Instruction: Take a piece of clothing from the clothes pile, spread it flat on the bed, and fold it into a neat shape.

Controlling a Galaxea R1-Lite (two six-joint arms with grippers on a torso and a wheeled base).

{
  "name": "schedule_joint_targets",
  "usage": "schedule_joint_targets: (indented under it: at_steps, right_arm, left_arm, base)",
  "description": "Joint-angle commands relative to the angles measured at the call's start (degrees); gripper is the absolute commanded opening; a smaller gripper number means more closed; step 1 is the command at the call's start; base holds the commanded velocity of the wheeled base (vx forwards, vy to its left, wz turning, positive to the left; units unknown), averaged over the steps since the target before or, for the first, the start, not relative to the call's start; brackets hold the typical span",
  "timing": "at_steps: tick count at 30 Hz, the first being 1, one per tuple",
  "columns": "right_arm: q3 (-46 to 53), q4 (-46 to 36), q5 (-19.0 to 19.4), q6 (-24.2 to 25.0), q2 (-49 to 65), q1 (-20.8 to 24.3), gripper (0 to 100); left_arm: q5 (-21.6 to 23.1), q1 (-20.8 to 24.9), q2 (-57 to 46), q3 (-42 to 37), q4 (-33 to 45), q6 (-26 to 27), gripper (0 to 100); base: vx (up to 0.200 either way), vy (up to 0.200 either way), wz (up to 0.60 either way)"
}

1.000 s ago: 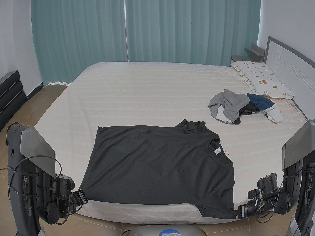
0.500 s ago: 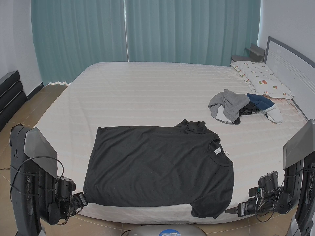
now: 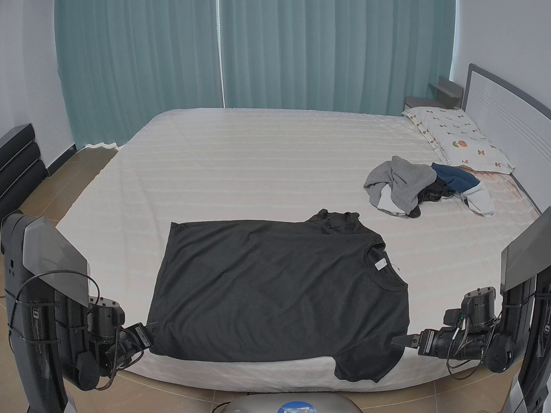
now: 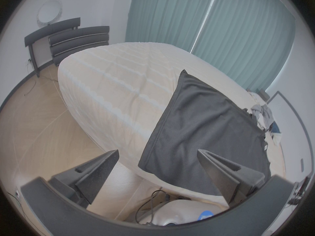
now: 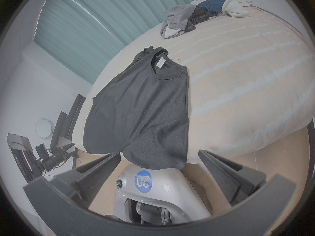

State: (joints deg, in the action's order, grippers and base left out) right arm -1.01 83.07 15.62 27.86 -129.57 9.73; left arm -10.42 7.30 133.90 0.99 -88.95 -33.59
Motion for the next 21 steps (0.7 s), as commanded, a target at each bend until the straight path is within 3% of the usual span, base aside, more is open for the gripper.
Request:
schedule_joint_targets:
  at_steps: [1, 7, 12, 18, 21]
  right_arm:
    - [1.0, 1.0, 0.0, 0.7, 0.5, 0.0, 100]
    - [1.0, 6.8, -0.1, 5.3, -0.3, 0.1, 100]
    - [1.0, 6.8, -0.1, 5.6, -0.2, 0.1, 100]
    - [1.0, 6.8, 0.0, 5.8, -0.4, 0.2, 100]
    - [1.0, 6.8, 0.0, 5.8, -0.4, 0.3, 100]
  left_arm:
    - [0.4, 0.0, -2.6, 0.3, -1.0, -2.7, 100]
    - [0.4, -0.2, -2.0, 1.3, -1.0, -3.7, 100]
    - [0.4, -0.1, -1.8, 1.5, -1.0, -3.9, 100]
    - [0.4, -0.1, -1.2, 2.4, -1.0, -4.5, 100]
    - [0.2, 0.3, -1.2, 3.7, -1.0, -7.6, 100]
  base:
    - [0.000, 0.200, 0.00]
    - [0.000, 0.200, 0.00]
    - [0.000, 0.200, 0.00]
    - [0.000, 0.000, 0.00]
    - [0.000, 0.000, 0.00]
